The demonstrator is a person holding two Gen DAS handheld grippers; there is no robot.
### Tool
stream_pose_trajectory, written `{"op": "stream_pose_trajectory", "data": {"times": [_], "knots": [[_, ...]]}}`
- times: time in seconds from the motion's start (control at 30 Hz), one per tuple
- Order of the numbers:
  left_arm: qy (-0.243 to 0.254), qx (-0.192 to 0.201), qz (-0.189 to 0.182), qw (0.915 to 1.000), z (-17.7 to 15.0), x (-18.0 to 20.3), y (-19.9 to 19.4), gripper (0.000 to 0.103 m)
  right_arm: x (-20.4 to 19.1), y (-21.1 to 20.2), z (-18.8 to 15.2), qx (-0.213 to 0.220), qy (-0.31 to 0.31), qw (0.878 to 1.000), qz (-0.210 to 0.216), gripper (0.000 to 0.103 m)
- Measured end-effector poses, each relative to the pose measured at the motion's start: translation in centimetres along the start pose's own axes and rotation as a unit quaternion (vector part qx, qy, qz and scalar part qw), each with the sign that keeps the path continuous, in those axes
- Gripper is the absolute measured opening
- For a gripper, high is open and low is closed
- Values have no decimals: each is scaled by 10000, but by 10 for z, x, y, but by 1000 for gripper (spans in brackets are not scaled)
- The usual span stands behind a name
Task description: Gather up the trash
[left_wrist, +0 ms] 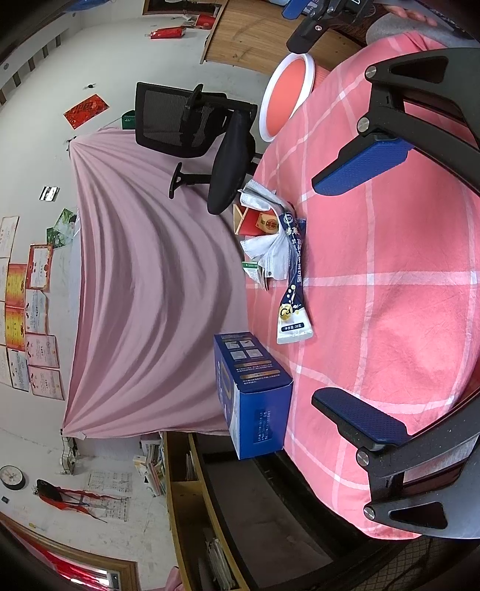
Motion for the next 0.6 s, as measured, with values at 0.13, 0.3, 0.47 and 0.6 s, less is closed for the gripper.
{"op": "stream_pose_trajectory", "data": {"times": [0.13,0.3,0.47,0.6], "knots": [[-2,-1,1,10000,0,0,0,102,1,0,0,-5,7,10000,3,103],[-2,0,-2,10000,0,0,0,102,1,0,0,-8,12,10000,4,103],[0,1,4,10000,0,0,0,102,1,1,0,-9,22,10000,4,103],[-1,-2,5,10000,0,0,0,102,1,1,0,-13,24,10000,8,103]]}}
Point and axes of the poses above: each gripper's, at about its wrist camera, not at the fingertips, and y roughly the way its jaws point, x to its right, z to its top, the point moved 2 cm from there along y, roughly the way its jaws point, and after that the axes turned 10 degrees about z, right-handed, at the moved point
